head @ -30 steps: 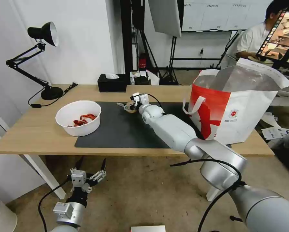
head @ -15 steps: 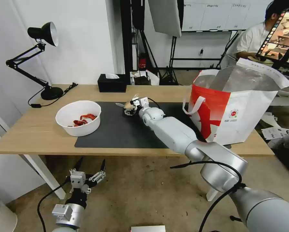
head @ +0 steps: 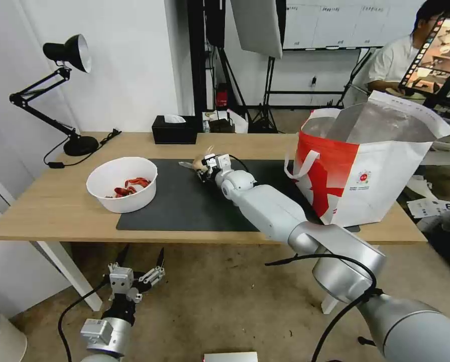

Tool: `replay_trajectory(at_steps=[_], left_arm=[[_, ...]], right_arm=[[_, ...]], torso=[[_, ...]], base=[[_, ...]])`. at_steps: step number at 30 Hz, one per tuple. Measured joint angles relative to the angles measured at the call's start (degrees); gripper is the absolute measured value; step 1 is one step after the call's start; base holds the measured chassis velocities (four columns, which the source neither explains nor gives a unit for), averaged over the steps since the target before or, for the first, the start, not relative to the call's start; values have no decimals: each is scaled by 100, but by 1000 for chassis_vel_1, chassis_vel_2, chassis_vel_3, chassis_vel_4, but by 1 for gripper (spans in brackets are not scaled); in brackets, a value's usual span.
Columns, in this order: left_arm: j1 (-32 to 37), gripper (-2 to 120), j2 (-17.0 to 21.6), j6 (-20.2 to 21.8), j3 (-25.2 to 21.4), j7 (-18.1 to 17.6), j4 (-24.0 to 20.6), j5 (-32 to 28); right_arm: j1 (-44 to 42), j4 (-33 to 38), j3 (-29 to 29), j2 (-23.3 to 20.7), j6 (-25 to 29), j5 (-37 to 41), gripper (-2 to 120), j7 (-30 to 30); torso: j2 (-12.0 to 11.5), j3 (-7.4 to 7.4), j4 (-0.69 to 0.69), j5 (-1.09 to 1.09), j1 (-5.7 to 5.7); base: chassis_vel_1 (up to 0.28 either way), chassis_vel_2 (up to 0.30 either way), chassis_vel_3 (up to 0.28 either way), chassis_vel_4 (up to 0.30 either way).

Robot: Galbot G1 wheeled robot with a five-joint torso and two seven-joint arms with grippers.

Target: Pick up the trash from the table and place it into the takeout bag.

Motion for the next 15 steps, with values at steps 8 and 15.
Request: replay_trajectory(at_steps=[8,15], left_arm=[[-30,100,28,0,-2,-4,-77,-14],[-19,100,5,23,54,-37,-165,-66]], right_arm=[[-345,2086,-114,-1092,18,48,7,777],[-545,4282,-21,-2453,630,-257,7,1938]], torso=[[0,0,1,1,0],[0,0,1,3,0]], base=[[0,0,0,0],[0,0,0,0]])
